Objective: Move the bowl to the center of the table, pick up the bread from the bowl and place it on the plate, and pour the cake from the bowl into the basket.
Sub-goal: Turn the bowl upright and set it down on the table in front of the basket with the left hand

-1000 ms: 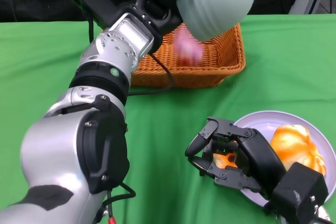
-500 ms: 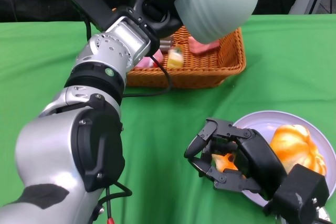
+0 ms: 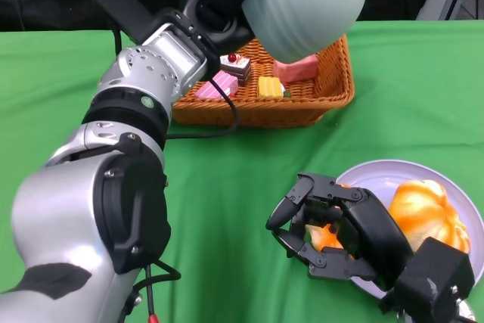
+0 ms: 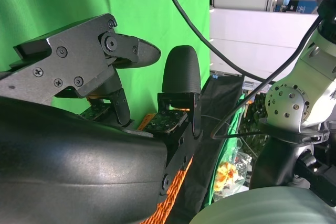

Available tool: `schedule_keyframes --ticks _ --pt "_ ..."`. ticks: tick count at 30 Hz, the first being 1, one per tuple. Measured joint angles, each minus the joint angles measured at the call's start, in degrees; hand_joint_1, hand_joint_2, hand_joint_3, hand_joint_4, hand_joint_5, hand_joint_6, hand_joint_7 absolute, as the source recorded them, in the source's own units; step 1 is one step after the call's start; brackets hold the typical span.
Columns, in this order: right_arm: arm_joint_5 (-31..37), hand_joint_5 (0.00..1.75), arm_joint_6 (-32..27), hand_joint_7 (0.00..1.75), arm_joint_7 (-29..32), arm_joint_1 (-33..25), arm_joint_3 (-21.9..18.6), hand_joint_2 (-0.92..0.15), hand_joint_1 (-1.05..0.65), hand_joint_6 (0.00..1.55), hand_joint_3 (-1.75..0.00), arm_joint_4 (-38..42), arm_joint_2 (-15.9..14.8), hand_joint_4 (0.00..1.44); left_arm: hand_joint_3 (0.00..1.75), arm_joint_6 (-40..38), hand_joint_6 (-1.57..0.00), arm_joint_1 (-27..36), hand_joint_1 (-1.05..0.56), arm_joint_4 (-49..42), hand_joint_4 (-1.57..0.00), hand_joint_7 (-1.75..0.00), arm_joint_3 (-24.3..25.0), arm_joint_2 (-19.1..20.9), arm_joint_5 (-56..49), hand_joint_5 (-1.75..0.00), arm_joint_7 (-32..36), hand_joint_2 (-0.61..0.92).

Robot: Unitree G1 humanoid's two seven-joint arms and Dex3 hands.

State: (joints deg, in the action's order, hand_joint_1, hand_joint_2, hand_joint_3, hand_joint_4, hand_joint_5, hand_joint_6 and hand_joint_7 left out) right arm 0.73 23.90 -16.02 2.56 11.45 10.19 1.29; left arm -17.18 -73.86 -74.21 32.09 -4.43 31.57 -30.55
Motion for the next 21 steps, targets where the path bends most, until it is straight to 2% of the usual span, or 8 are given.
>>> schedule_keyframes --ticks 10,11,14,21 --pt "0.43 1.69 0.36 1.27 -0.16 0.0 0.05 -0.68 -0.11 0.67 -0.68 0.13 -0.06 0.7 1.15 0.69 -0.73 0.0 -0.18 0.0 -0.82 -1.62 -2.49 0.27 -2.22 -1.75 -2.66 0.54" --pt "0.4 1.68 0.14 1.27 -0.17 0.0 0.06 -0.68 -0.11 0.67 -0.68 0.07 -0.06 0.7 1.05 2.06 -0.7 0.02 -0.21 0.03 -0.81 -1.63 -3.95 0.44 -3.71 -1.75 -3.57 0.61" --pt "0.37 1.68 -0.25 1.27 -0.17 -0.01 0.06 -0.68 -0.11 0.67 -0.67 0.0 -0.04 0.71 0.94 8.45 -0.69 0.01 -0.2 0.89 -0.8 -1.61 -11.55 1.97 -11.87 -1.75 -8.3 0.66" --pt "-0.32 1.67 -0.17 1.27 -0.39 -0.01 0.06 -0.68 -0.11 0.68 -0.68 0.0 -0.08 0.71 0.96 18.8 -0.71 0.07 -0.21 2.43 -0.77 -1.56 -18.32 3.24 -19.42 -1.75 -9.83 0.61"
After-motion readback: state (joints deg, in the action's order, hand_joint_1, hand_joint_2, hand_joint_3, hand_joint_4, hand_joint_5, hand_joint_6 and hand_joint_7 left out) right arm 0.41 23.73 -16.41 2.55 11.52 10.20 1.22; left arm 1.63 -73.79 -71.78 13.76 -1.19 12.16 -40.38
